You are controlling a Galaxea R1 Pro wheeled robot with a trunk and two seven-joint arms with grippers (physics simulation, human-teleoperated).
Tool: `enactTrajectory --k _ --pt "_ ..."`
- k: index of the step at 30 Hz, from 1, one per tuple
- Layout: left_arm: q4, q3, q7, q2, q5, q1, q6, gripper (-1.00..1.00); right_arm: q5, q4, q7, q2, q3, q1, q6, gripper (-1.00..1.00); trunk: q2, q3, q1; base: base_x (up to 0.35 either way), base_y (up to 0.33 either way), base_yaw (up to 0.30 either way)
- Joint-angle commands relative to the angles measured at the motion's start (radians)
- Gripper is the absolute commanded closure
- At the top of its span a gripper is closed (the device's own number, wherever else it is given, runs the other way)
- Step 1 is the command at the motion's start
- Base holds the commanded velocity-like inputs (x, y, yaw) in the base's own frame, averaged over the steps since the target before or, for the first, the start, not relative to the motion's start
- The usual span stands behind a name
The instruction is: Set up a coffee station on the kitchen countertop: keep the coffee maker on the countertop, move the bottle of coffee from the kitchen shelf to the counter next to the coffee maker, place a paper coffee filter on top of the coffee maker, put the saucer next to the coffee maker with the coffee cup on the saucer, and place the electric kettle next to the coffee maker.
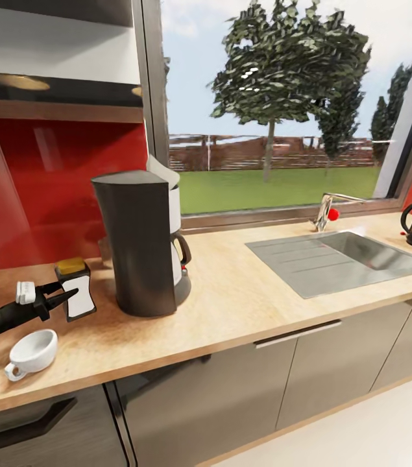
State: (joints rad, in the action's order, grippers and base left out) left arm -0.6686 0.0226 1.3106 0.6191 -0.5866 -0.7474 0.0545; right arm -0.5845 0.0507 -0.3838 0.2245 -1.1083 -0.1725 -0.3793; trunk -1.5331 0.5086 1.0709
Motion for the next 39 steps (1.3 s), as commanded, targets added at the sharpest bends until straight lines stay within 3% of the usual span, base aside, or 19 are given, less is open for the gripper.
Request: enactTrajectory --k 1,6,39 --pt "0.001 0.002 0.002 0.001 -0.004 -0.001 0.007 1.0 -0.011 0.003 -0.007 -0.001 -0.006 -0.001 -0.004 -1.0 -0.008 0.004 0.004 0.0 0.0 0.0" --pt "0.002 0.002 0.004 0.001 -0.004 -0.001 0.007 1.0 -0.011 0.003 -0.007 -0.001 -0.006 -0.001 -0.004 -1.0 -0.043 0.02 0.023 0.0 0.0 0.0" --pt "0.007 -0.001 0.004 0.002 -0.004 -0.001 0.005 1.0 -0.011 0.003 -0.007 -0.001 -0.007 -0.001 -0.004 -1.0 -0.043 0.02 0.023 0.042 0.0 0.0"
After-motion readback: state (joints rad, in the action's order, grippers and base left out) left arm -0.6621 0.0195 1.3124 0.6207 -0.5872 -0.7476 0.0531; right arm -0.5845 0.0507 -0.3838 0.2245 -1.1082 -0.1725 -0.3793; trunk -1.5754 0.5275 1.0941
